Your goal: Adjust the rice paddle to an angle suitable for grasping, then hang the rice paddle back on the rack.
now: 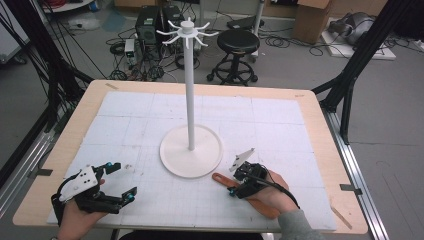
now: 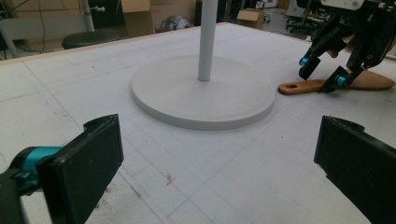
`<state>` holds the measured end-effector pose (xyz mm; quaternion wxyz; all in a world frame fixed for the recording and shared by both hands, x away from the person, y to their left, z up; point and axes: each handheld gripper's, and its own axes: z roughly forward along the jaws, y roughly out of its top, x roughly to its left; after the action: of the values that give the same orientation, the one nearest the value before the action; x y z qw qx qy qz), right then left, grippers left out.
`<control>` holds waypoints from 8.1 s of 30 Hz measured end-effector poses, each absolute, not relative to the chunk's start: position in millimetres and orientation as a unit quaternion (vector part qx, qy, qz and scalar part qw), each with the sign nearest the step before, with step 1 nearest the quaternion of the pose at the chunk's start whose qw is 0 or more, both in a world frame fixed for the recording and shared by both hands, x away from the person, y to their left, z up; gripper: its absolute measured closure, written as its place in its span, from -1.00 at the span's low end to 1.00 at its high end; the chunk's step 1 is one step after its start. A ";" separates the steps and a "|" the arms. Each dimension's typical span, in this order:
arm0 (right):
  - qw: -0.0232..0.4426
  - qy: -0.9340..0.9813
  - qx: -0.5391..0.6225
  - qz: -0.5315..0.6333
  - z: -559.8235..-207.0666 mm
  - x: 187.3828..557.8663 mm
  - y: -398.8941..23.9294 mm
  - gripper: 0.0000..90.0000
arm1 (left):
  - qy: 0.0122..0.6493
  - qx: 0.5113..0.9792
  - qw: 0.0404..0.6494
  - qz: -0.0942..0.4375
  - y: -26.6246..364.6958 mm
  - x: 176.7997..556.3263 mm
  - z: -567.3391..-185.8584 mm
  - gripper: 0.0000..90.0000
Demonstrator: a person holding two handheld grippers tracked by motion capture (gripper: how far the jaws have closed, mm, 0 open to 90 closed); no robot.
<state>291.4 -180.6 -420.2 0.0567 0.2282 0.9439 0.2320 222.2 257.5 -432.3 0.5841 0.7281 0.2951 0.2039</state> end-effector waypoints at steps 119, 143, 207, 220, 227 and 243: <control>0.155 0.780 0.240 0.557 -329.7 259.0 -255.6 0.44 | 0.296 0.734 0.575 0.206 256.4 221.4 -433.1 -0.96; 0.113 0.789 0.170 0.580 -301.2 284.2 -231.4 0.44 | 0.301 0.727 0.582 0.205 258.7 219.1 -432.5 -0.96; 0.140 0.776 0.156 0.594 -171.5 350.8 -175.4 0.44 | 0.305 0.715 0.594 0.207 265.0 209.8 -430.1 -0.96; 0.139 0.767 0.155 0.606 -163.4 350.5 -170.2 0.44 | 0.305 0.715 0.594 0.206 264.5 209.5 -430.1 -0.96; 0.137 0.769 0.151 0.606 -158.5 348.0 -164.7 0.44 | 0.301 0.717 0.594 0.204 262.9 209.3 -430.0 -0.96; 0.139 0.771 0.151 0.603 -159.2 353.3 -148.8 0.44 | 0.302 0.716 0.595 0.203 264.4 209.1 -429.6 -0.96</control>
<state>353.3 -148.8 -159.2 0.1386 0.1514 0.7707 0.6033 209.1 264.4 -429.6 0.5955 0.7162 0.3020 0.2032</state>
